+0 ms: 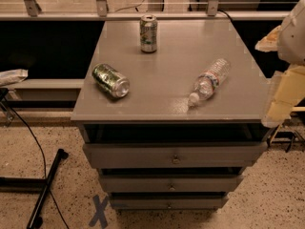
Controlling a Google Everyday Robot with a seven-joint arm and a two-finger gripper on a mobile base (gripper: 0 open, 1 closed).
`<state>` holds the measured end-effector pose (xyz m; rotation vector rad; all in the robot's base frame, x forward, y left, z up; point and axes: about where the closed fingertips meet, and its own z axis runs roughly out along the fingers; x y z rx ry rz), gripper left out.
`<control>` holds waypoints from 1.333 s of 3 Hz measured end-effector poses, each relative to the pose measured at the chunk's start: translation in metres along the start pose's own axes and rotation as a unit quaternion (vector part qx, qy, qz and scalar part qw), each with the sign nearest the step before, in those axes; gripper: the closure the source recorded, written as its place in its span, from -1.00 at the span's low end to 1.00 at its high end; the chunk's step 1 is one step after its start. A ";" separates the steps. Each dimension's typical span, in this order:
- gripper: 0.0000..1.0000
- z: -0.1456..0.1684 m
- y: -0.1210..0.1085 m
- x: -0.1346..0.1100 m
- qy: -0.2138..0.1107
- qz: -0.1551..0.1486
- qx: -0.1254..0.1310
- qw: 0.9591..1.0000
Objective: Move water bottle near 7up can
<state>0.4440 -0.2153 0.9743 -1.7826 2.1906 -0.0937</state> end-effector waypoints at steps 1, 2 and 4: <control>-1.00 0.015 -0.032 -0.001 -0.007 -0.048 0.013 0.999; -1.00 0.036 -0.071 -0.009 -0.004 -0.118 0.033 0.992; -1.00 0.094 -0.125 -0.026 0.041 -0.247 0.045 0.967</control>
Offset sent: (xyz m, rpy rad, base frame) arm 0.1475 -0.0014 -0.0278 -0.1925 -0.1935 0.4360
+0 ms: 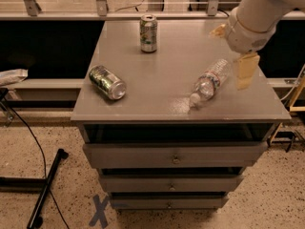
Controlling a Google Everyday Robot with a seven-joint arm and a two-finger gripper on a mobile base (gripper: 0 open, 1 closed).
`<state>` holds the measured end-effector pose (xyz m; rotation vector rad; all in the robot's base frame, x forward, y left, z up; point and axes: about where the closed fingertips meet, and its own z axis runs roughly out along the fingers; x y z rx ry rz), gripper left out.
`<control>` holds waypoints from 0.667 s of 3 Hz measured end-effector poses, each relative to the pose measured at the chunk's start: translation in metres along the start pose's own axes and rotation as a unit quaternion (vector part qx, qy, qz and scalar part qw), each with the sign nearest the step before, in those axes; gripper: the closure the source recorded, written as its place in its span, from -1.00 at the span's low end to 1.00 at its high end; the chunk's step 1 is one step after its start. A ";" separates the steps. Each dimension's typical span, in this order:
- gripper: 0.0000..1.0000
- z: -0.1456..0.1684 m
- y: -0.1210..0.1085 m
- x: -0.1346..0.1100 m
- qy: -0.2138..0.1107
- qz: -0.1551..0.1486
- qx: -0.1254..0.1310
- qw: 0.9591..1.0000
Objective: Move water bottle near 7up can
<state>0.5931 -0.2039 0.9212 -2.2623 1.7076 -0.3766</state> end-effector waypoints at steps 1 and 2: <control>-1.00 0.026 -0.013 -0.005 0.006 -0.044 -0.011 0.999; -1.00 0.053 -0.019 -0.010 0.004 -0.080 -0.029 0.996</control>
Offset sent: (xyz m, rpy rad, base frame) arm 0.0518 0.0267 -0.0685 -0.1224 0.0823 0.2255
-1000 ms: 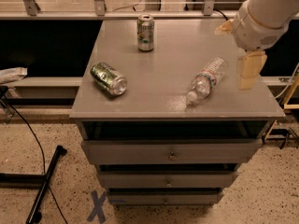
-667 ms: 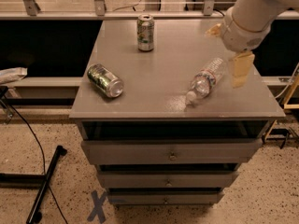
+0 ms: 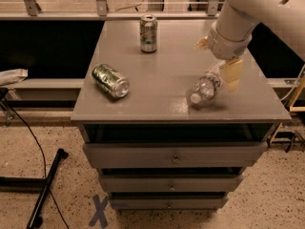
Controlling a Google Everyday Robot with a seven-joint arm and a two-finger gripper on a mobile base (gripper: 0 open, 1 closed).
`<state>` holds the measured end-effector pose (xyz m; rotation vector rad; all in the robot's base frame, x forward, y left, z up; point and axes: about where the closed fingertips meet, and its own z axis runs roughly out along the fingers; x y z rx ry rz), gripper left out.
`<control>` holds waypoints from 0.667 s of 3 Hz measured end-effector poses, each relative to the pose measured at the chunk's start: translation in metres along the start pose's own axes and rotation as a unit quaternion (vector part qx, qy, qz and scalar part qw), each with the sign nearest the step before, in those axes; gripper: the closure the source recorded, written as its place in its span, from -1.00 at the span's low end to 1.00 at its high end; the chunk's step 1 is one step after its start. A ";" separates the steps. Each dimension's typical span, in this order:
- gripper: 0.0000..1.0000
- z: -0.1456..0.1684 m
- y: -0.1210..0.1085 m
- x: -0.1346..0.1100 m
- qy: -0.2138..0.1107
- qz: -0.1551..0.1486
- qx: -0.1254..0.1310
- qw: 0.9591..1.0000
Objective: Move water bottle near 7up can
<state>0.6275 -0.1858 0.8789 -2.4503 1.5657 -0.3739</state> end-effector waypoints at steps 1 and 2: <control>-0.72 0.021 -0.002 -0.006 -0.005 -0.026 -0.017 1.000; -0.30 0.032 0.000 -0.015 -0.010 -0.056 -0.024 0.998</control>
Offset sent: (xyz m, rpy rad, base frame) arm 0.0001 0.0256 -0.0422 -0.0620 0.0621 0.1881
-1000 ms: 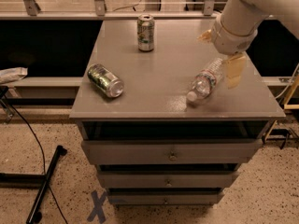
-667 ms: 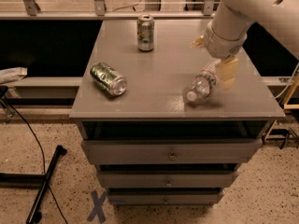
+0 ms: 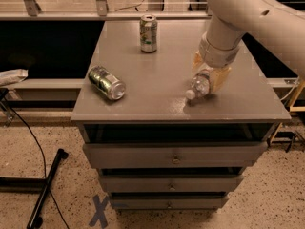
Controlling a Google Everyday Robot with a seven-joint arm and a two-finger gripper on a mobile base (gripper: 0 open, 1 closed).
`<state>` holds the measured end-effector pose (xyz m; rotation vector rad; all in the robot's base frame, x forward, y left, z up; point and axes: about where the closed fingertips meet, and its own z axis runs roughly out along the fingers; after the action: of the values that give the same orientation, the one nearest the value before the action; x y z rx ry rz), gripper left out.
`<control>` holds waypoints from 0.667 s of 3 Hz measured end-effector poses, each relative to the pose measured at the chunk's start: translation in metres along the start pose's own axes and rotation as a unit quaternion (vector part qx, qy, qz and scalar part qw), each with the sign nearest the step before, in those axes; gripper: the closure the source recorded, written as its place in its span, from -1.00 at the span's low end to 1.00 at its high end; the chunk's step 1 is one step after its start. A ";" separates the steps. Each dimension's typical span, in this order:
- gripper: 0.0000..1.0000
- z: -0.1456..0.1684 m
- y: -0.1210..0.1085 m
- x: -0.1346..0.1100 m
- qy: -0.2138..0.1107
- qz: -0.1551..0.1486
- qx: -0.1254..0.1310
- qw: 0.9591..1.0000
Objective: Move water bottle near 7up can
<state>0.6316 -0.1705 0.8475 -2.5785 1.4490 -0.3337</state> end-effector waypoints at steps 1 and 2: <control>0.19 0.006 0.007 -0.004 -0.001 -0.033 -0.010 0.999; 0.64 -0.004 0.003 -0.005 -0.014 -0.033 0.003 0.999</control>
Offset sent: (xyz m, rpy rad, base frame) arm -0.0065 0.0052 0.0197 0.0475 -0.0075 0.0816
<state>0.6254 -0.1677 0.8500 -2.6212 1.3534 -0.3096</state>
